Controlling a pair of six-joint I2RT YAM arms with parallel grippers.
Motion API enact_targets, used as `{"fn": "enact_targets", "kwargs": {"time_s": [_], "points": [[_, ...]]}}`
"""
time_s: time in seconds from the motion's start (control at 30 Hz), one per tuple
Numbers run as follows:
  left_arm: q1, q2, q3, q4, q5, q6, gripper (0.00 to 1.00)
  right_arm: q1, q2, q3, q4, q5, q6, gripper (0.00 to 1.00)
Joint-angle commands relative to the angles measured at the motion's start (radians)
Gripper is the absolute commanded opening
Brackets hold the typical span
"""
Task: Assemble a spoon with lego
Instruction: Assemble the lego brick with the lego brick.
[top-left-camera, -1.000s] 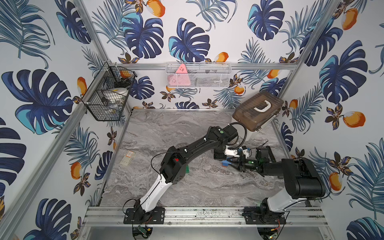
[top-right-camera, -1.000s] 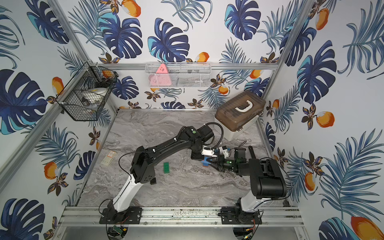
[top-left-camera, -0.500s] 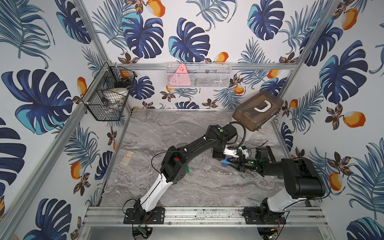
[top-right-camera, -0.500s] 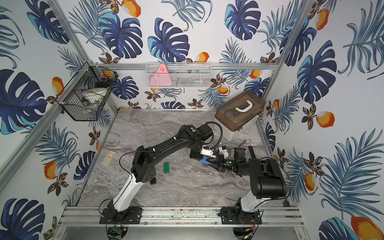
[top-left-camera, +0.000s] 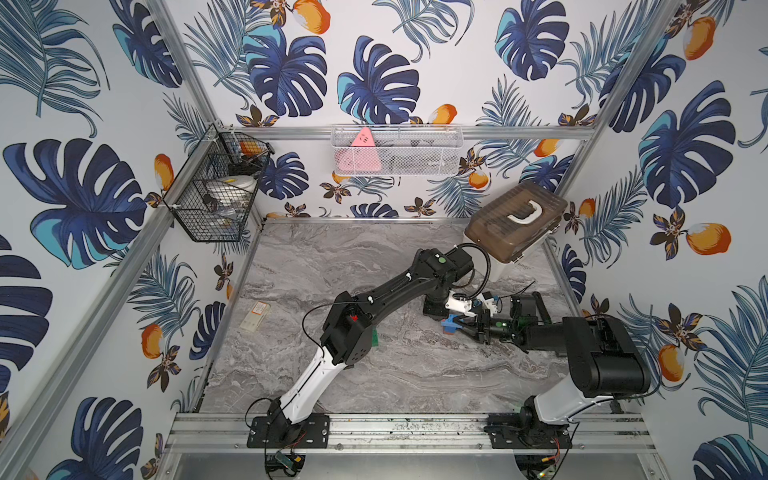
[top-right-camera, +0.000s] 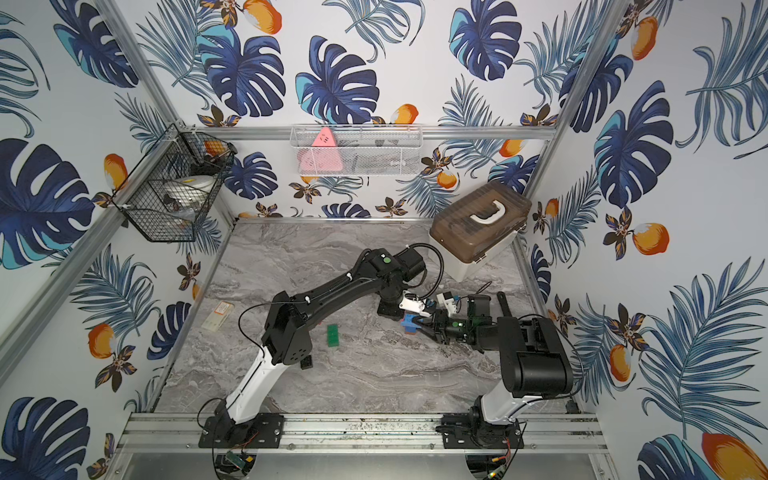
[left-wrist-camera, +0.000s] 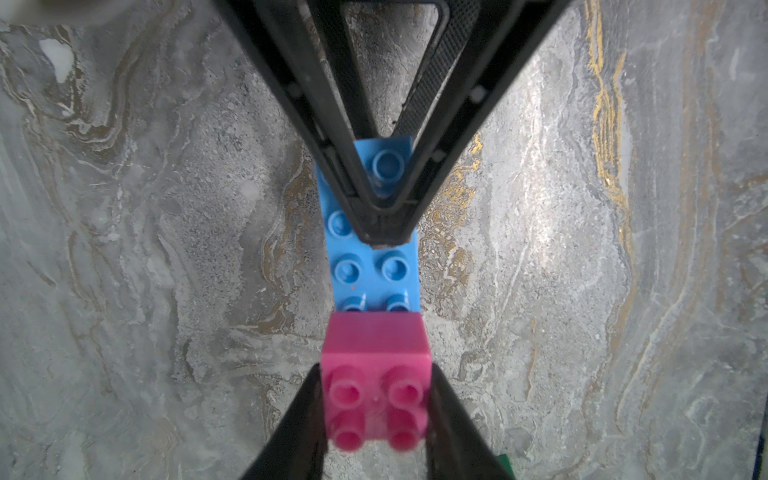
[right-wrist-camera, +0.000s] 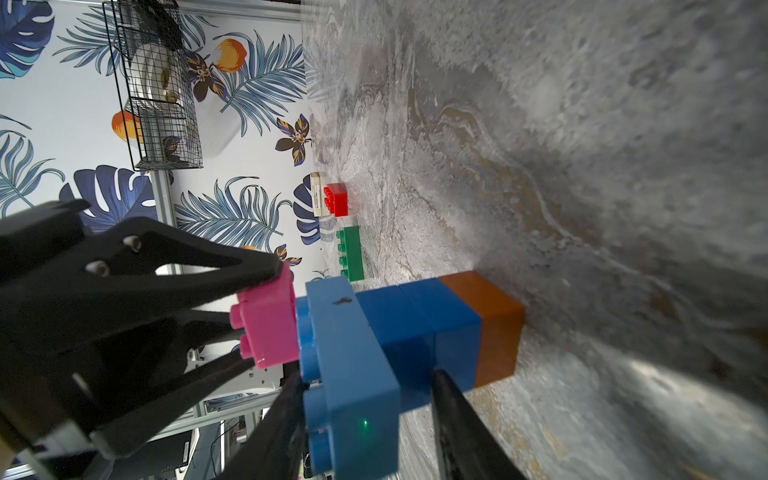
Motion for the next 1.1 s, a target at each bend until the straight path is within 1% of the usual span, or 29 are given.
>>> {"fn": "enact_targets", "kwargs": {"time_s": [0.0,0.27,0.47,0.7,0.9,0.97,1.07], "points": [[-0.002,0.0,-0.014,-0.026,-0.021,0.017,0.07,0.002,0.001,-0.001,-0.058,0.046,-0.015,0.5],[-0.003,0.01,-0.003,-0.043,-0.024,0.006,0.07,0.002,0.0,-0.004,-0.052,0.045,-0.011,0.49],[-0.003,0.04,0.035,-0.072,0.019,0.009,0.06,0.003,-0.005,-0.004,-0.052,0.044,-0.011,0.49],[-0.003,0.051,0.04,-0.102,0.005,-0.001,0.04,0.004,-0.008,-0.004,-0.055,0.044,-0.012,0.49],[-0.002,0.061,0.058,-0.125,0.027,-0.002,0.04,0.004,-0.017,-0.006,-0.062,0.048,-0.015,0.49],[-0.002,0.07,0.072,-0.136,0.023,-0.008,0.01,0.005,-0.017,-0.01,-0.052,0.045,-0.009,0.49],[-0.004,0.077,0.081,-0.145,0.011,-0.017,0.01,0.007,-0.011,-0.013,-0.033,0.042,0.0,0.49]]}}
